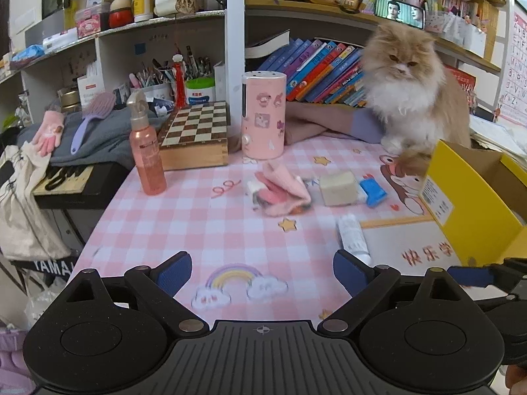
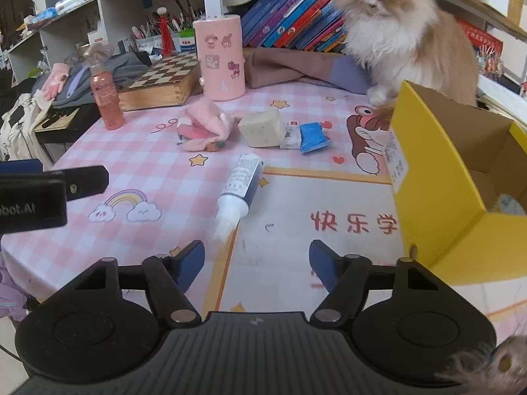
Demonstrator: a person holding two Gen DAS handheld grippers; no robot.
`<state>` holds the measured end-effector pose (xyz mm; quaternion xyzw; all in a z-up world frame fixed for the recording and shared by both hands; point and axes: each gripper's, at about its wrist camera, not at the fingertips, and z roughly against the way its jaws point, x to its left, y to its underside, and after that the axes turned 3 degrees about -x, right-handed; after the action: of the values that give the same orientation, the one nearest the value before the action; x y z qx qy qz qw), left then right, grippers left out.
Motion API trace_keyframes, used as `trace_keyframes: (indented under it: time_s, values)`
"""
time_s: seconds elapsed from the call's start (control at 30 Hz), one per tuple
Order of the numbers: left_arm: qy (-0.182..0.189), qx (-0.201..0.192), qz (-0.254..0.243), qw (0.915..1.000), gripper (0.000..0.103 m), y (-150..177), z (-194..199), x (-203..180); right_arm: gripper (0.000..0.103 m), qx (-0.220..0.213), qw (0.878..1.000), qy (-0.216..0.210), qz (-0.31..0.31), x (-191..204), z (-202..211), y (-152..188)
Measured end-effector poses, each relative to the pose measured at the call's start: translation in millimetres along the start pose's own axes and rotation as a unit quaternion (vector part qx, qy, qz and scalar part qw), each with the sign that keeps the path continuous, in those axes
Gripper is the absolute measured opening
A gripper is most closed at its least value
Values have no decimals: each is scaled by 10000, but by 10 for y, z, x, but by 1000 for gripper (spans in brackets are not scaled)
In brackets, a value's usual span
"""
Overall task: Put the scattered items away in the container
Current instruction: 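Grasp the white bottle with the right tool while the left tool grasps the pink glove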
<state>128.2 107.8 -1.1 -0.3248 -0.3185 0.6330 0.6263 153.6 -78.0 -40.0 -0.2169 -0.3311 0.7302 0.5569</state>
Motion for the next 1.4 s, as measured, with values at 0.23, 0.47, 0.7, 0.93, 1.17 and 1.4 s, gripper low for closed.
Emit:
trace_keyframes:
  time_s: [0.23, 0.47, 0.7, 0.93, 1.17, 1.4]
  values:
    - [22, 13, -99, 9999, 88, -272, -386, 13, 60, 163, 9998, -114, -41, -14, -429, -235]
    - [195, 165, -113, 9996, 77, -449, -841, -48, 58, 346, 9992, -181, 13, -4, -766, -354]
    - [374, 428, 71, 9984, 61, -523, -1307, -108, 56, 464, 9985, -283, 58, -8, -977, -429]
    - [535, 594, 463, 9957, 49, -584, -1698, -113, 53, 545, 9981, -297, -12, -66, -1119, -487]
    - [464, 690, 552, 9950, 48, -605, -1930, -197, 53, 576, 9980, -252, 5, -117, -1149, -515]
    - [186, 776, 755, 9940, 35, -604, -2083, -215, 49, 640, 9977, -195, 48, -117, -1182, -508]
